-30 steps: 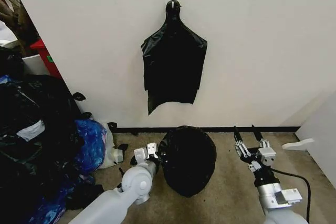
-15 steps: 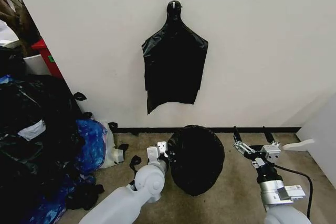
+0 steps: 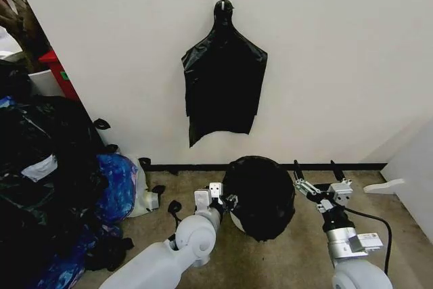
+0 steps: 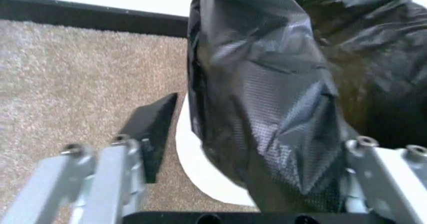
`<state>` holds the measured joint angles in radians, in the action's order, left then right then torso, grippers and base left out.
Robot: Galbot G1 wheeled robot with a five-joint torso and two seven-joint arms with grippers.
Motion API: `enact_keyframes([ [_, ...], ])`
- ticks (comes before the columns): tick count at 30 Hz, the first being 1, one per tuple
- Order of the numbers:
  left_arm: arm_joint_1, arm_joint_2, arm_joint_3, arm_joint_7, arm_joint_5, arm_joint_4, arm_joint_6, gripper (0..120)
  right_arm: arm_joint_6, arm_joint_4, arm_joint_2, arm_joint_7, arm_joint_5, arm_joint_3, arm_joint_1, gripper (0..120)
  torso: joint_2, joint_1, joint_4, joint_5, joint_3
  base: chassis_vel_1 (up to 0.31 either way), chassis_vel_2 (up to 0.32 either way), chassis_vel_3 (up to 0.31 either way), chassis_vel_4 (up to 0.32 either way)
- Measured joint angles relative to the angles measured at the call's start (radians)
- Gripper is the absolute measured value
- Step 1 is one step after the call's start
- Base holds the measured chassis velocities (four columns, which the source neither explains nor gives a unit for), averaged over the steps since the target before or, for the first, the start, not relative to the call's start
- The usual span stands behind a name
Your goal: Place the garbage bag over the trash bin.
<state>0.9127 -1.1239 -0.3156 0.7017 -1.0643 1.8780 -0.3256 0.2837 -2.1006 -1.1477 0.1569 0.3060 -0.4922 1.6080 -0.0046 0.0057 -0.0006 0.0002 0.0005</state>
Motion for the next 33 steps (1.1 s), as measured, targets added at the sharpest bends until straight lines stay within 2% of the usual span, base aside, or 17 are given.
enact_keyframes([
  [8,0.018,0.034,0.028,0.011,-0.030,0.070,-0.004,98,-0.020,-0.009,-0.003,0.016,-0.003,0.027,-0.017,100,0.000,0.000,0.0000,-0.0001,0.000,0.000,0.000,0.000,0.000],
  [14,0.038,0.064,0.053,-0.001,-0.041,0.117,-0.007,100,-0.030,-0.011,-0.005,0.026,-0.007,0.045,-0.030,100,0.000,0.000,0.0001,-0.0001,0.000,0.000,0.000,0.000,0.000],
  [17,0.053,0.082,0.084,-0.046,-0.027,0.138,0.010,100,-0.035,-0.013,-0.007,0.032,-0.009,0.049,-0.039,100,0.000,0.000,0.0000,-0.0002,0.000,0.000,0.000,0.000,0.000],
  [20,0.077,0.118,0.143,-0.171,0.098,0.150,0.081,100,-0.044,-0.016,-0.015,0.033,-0.009,0.045,-0.039,100,0.000,0.000,0.0001,-0.0003,0.000,0.000,0.000,0.000,0.000],
  [21,0.084,0.131,0.161,-0.216,0.166,0.145,0.123,100,-0.049,-0.016,-0.019,0.032,-0.009,0.040,-0.034,100,0.000,0.000,0.0002,-0.0003,0.000,0.000,0.000,0.000,0.000],
  [22,0.096,0.153,0.195,-0.292,0.287,0.126,0.195,100,-0.062,-0.016,-0.027,0.026,-0.011,0.028,-0.025,100,0.000,0.000,0.0000,-0.0002,0.000,0.000,0.000,0.000,0.000],
  [23,0.102,0.164,0.216,-0.330,0.346,0.112,0.231,100,-0.071,-0.015,-0.034,0.017,-0.012,0.019,-0.016,100,0.000,0.000,0.0000,-0.0003,0.000,0.000,0.000,0.000,0.000],
  [24,0.102,0.164,0.216,-0.330,0.346,0.112,0.231,100,-0.071,-0.015,-0.034,0.017,-0.012,0.019,-0.016,100,0.000,0.000,0.0000,-0.0003,0.000,0.000,0.000,0.000,0.000],
  [25,0.115,0.186,0.264,-0.403,0.447,0.086,0.307,100,-0.081,-0.011,-0.045,0.001,-0.010,0.005,0.001,100,0.000,0.000,0.0000,-0.0004,0.000,0.000,0.000,0.000,0.000],
  [26,0.125,0.203,0.299,-0.447,0.500,0.073,0.354,100,-0.085,-0.007,-0.053,-0.004,-0.009,-0.002,0.011,100,0.000,0.000,0.0000,-0.0004,0.000,0.000,0.000,0.000,0.000],
  [30,0.199,0.262,0.408,-0.522,0.552,0.082,0.425,100,-0.098,0.005,-0.102,-0.045,0.004,-0.050,0.072,100,0.000,0.000,0.0000,0.0002,0.000,0.000,0.000,0.000,0.000],
  [32,0.282,0.275,0.429,-0.573,0.555,0.104,0.436,100,-0.091,0.010,-0.135,-0.084,0.007,-0.078,0.106,100,0.000,0.000,-0.0002,-0.0002,0.000,0.000,0.000,0.000,0.000],
  [33,0.282,0.275,0.429,-0.573,0.555,0.104,0.436,100,-0.091,0.010,-0.135,-0.084,0.007,-0.078,0.106,100,0.000,0.000,-0.0002,-0.0002,0.000,0.000,0.000,0.000,0.000],
])
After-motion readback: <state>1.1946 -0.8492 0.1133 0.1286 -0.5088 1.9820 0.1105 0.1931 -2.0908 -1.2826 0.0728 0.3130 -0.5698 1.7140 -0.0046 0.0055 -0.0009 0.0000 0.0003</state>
